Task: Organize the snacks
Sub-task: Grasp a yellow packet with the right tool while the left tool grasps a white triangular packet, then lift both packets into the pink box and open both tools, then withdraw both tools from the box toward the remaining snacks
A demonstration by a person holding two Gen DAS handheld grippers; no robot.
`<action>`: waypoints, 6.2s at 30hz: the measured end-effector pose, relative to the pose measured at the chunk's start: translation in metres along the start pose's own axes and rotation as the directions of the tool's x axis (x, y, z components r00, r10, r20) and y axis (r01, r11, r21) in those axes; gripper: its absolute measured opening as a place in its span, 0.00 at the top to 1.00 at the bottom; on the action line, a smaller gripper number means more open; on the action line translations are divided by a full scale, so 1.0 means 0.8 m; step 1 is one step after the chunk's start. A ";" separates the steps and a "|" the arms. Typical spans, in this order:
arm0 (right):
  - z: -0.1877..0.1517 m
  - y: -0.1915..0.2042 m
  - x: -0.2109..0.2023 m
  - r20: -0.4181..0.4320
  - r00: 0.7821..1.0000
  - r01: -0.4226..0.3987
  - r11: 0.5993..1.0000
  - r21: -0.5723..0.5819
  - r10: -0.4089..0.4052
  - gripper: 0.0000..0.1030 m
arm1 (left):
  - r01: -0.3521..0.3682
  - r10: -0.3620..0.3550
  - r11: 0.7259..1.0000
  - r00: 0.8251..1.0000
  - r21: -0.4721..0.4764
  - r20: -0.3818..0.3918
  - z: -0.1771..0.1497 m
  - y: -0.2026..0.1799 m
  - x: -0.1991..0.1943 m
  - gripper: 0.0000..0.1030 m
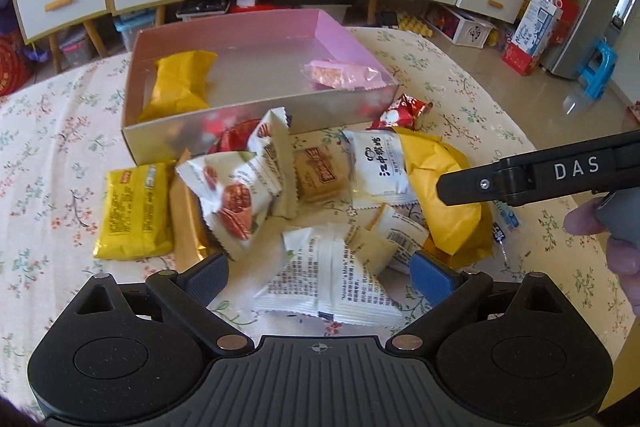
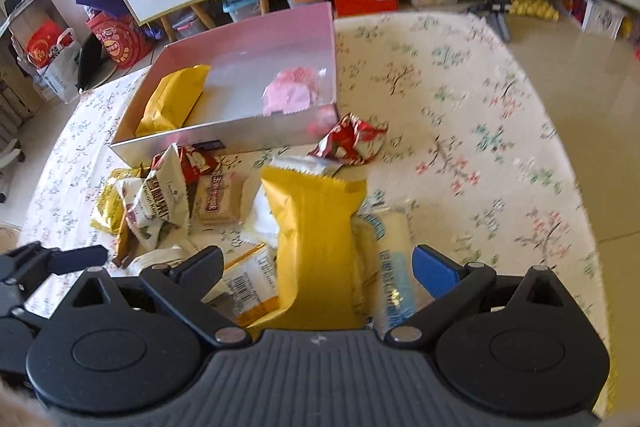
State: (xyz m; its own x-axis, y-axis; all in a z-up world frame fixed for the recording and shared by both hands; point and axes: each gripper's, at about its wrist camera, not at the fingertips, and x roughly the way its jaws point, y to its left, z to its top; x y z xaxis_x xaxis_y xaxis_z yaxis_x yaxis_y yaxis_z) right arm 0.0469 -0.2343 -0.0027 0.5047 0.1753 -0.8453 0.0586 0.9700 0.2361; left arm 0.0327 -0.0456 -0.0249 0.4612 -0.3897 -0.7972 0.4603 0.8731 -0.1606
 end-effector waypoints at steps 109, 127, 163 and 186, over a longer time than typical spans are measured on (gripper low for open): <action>0.183 0.025 0.113 0.115 0.989 -0.109 0.978 0.178 0.089 0.43 | -0.094 0.103 0.990 0.991 -0.102 0.084 0.160 0.079 0.118 0.43; 0.150 0.040 0.045 0.141 0.990 -0.032 0.997 0.072 0.022 0.22 | -0.109 0.112 0.993 0.988 -0.039 0.101 0.130 0.047 0.046 0.20; -0.014 0.034 -0.027 0.198 0.976 0.114 0.988 -0.106 -0.092 0.00 | -0.137 0.138 0.990 0.987 -0.022 0.082 -0.007 0.024 -0.035 0.03; -0.087 -0.002 -0.001 0.199 0.979 0.130 0.911 -0.392 -0.054 0.00 | -0.032 0.001 0.977 0.989 0.209 0.147 -0.068 -0.038 0.023 0.03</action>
State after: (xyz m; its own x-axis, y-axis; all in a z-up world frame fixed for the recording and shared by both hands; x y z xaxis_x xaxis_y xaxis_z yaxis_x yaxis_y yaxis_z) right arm -0.0139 -0.2245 -0.0356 0.6617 0.0855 -0.7449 -0.2189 0.9722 -0.0828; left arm -0.0136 -0.0633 -0.0663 0.5680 -0.4272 -0.7035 0.5938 0.8046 -0.0091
